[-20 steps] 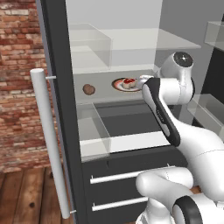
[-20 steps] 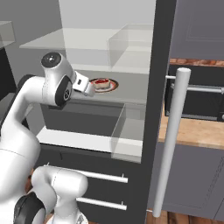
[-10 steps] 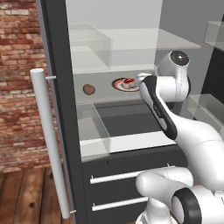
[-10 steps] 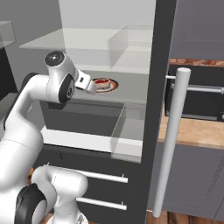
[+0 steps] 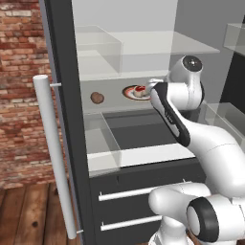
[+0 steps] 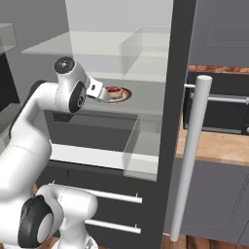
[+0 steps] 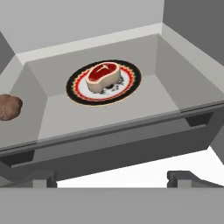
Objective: Retrieve the steak from the fridge and place it on the cutting board.
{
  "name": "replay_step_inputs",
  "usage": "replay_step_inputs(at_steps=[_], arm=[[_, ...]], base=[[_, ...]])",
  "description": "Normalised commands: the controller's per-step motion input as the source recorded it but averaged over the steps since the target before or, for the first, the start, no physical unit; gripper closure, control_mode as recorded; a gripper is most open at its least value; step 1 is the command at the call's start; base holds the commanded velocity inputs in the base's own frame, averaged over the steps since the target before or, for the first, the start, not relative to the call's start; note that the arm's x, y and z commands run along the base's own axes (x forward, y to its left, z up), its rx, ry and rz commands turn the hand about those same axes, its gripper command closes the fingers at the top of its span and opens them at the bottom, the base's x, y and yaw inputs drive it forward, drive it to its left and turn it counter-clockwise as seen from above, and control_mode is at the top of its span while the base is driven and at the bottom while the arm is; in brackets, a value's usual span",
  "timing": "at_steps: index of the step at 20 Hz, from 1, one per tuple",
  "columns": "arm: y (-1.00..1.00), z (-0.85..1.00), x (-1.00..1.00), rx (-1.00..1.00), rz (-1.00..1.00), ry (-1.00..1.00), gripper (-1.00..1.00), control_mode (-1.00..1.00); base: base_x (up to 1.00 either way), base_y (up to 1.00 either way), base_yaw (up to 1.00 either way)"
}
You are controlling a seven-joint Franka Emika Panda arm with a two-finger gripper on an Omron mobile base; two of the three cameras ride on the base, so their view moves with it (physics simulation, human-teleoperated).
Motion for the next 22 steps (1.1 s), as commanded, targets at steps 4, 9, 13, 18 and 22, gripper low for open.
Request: replay_step_inputs(at_steps=[4, 9, 13, 18, 22], arm=[[-0.01, -0.14, 0.11, 0.00, 0.00, 0.00, -1.00, -1.00], [0.00, -0.21, 0.00, 0.00, 0.00, 0.00, -1.00, -1.00], [0.00, -0.13, 0.04, 0.00, 0.00, 0.00, -1.00, -1.00], [0.00, 0.00, 0.34, -0.04, 0.00, 0.00, -1.00, -1.00], [0.01, -0.04, 0.39, -0.05, 0.00, 0.00, -1.00, -1.00]], base=[[0.00, 0.00, 0.00], [0.00, 0.00, 0.00], [0.00, 0.00, 0.00], [0.00, 0.00, 0.00], [0.00, 0.00, 0.00]])
